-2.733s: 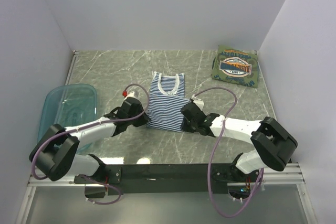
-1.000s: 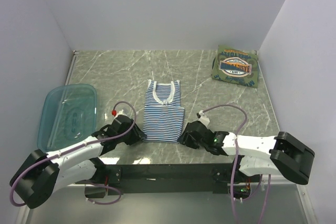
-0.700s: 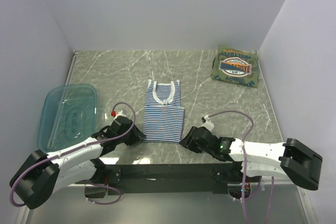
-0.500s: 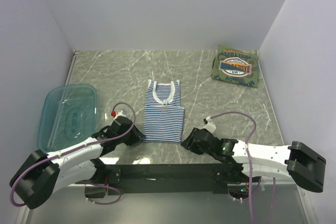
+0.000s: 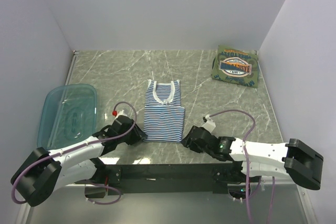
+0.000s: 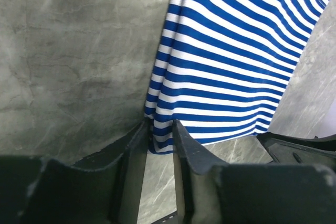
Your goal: Fold and stack the tank tops
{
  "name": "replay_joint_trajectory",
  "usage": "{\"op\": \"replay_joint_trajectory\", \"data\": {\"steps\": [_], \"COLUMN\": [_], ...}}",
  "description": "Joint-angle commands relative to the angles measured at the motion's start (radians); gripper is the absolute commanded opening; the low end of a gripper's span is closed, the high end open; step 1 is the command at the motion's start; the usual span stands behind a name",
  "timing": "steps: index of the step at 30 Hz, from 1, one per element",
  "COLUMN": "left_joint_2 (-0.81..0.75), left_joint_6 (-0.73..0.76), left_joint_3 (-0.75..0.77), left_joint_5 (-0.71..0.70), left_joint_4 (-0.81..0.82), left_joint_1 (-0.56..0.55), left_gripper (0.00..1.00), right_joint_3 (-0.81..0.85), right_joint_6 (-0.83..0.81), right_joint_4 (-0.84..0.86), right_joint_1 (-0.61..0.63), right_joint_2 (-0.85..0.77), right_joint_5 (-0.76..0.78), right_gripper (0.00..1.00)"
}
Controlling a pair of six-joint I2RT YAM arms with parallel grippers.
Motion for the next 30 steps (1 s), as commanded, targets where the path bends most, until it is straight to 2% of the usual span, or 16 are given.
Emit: {"op": "replay_joint_trajectory", "data": {"steps": [1, 5, 9, 14, 25, 30], "left_joint_2": [0.019, -0.036, -0.107, -0.113, 0.044, 0.099], "left_joint_6": [0.021, 0.023, 0.026, 0.02, -0.002, 0.001], "left_joint_3": [-0.018, -0.018, -0.021, -0.022, -0.045, -0.048], "left_joint_5": [-0.053, -0.065, -0.073, -0.076, -0.048, -0.055], "left_joint_4": [-0.154, -0.205, -0.254, -0.282, -0.136, -0.118], "left_joint_1": [-0.005, -0.005, -0.005, -0.005, -0.008, -0.014], "left_gripper": [0.35, 0.44, 0.49, 0.49, 0.42, 0.39], "right_joint_3": [0.044, 0.045, 0.051, 0.064, 0.074, 0.077], "right_joint_6": [-0.011, -0.012, -0.014, -0.02, -0.021, -0.021], "right_joint_4": [-0.022, -0.002, 0.02, 0.023, 0.047, 0.058], "right_joint_1": [0.007, 0.005, 0.007, 0.007, 0.005, 0.005], "right_joint_2": [-0.008, 0.021, 0.055, 0.058, 0.106, 0.143], "right_joint_5": [0.052, 0.051, 0.043, 0.049, 0.046, 0.045], "right_gripper": [0.49, 0.49, 0.5, 0.5, 0.5, 0.5]}}
